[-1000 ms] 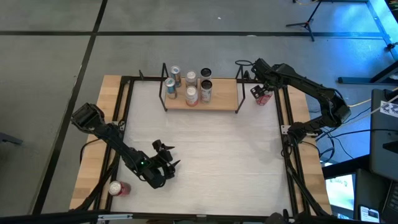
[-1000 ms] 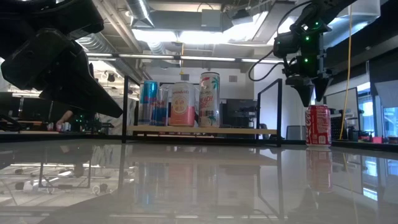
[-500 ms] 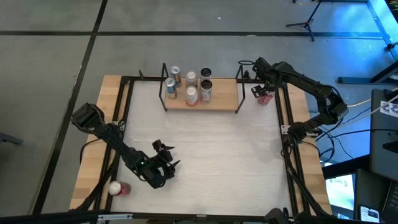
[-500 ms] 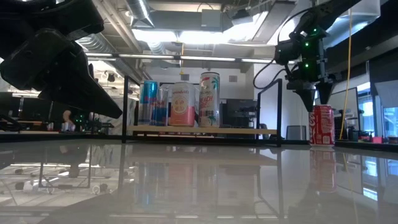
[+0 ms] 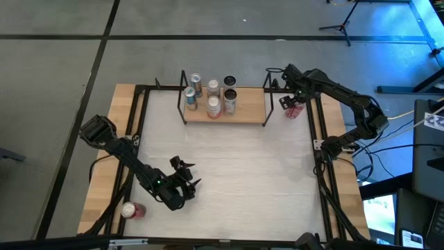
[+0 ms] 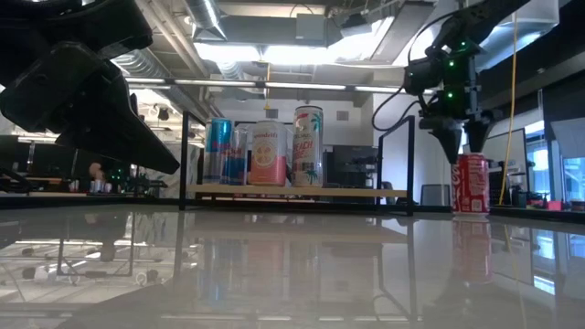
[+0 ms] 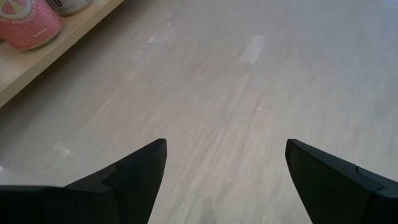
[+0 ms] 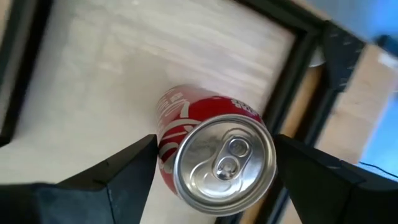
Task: Place canned beverage on shelf
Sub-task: Put the top red soda can on the shelf
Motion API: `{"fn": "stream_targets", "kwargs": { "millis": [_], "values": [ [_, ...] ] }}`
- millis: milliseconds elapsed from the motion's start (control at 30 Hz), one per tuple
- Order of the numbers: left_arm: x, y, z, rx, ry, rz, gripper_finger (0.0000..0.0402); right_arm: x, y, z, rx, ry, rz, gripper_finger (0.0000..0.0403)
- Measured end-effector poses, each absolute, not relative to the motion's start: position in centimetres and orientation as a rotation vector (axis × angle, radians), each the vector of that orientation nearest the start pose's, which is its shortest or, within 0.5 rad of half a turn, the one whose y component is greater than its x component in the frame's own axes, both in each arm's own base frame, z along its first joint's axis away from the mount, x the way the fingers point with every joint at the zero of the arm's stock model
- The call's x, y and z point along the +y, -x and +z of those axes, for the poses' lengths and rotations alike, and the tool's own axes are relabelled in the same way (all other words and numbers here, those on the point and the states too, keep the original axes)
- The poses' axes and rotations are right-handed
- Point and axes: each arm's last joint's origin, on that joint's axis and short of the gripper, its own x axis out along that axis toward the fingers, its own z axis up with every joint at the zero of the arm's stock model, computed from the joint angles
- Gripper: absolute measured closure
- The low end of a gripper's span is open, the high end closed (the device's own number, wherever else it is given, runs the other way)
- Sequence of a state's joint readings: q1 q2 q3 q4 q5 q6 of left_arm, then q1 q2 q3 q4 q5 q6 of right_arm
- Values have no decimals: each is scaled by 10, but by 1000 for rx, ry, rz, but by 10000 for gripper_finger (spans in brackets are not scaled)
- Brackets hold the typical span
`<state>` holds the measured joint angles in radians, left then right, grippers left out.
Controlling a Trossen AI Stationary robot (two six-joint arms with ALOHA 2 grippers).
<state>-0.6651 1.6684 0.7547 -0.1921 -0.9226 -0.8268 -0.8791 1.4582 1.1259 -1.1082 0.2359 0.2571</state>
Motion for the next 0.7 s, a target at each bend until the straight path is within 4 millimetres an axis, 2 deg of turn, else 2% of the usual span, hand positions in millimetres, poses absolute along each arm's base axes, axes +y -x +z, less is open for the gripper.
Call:
{"fn": "stream_targets", "kwargs": {
  "millis": [333, 700],
  "values": [
    [-155, -235, 133, 602, -8, 509, 83, -197, -159, 247, 1309, -724, -975, 88],
    [-155, -235, 133, 601, -9, 510, 83, -192, -154, 235, 1375, -717, -961, 88]
  ]
}}
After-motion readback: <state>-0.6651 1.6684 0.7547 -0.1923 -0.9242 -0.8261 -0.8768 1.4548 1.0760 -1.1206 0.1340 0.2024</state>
